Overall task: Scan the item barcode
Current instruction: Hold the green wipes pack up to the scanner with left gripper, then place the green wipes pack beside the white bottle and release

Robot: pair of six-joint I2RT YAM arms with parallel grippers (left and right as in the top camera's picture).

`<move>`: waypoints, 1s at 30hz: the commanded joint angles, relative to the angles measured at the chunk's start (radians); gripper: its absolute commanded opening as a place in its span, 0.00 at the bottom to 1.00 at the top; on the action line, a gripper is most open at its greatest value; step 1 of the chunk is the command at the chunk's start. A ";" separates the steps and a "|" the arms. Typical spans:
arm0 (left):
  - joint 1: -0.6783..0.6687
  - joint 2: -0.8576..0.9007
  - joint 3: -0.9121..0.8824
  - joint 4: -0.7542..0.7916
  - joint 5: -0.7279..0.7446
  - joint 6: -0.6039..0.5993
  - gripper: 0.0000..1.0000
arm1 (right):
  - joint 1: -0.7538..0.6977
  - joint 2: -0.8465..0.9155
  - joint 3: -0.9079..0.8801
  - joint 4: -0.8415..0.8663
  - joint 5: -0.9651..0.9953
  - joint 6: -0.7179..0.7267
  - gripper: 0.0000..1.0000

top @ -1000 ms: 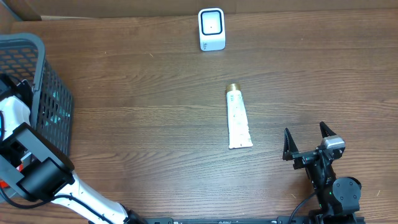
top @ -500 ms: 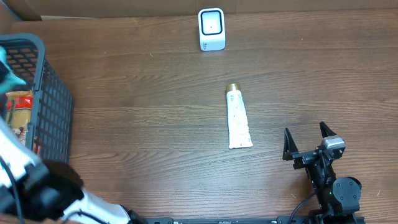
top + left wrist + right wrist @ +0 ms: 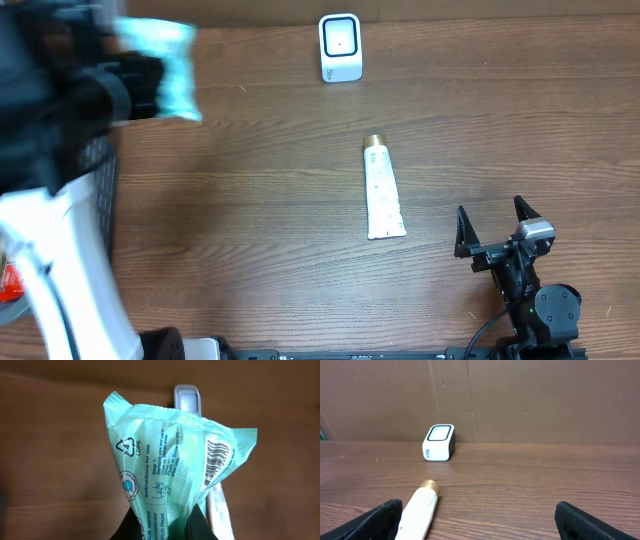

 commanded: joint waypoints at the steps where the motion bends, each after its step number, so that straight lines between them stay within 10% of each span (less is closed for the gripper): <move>1: -0.210 0.076 -0.214 0.063 -0.079 -0.130 0.04 | 0.004 -0.012 -0.011 0.003 0.006 0.003 1.00; 11: -0.484 0.224 -0.672 0.566 -0.095 -0.479 0.04 | 0.004 -0.012 -0.011 0.003 0.006 0.003 1.00; 20: -0.583 0.405 -0.731 0.634 -0.127 -0.645 0.05 | 0.004 -0.012 -0.011 0.003 0.006 0.003 1.00; 24: -0.594 0.440 -0.731 0.600 -0.114 -0.587 0.73 | 0.004 -0.012 -0.011 0.003 0.006 0.003 1.00; 30: -0.572 0.392 -0.652 0.530 -0.127 -0.497 0.81 | 0.004 -0.012 -0.011 0.003 0.006 0.003 1.00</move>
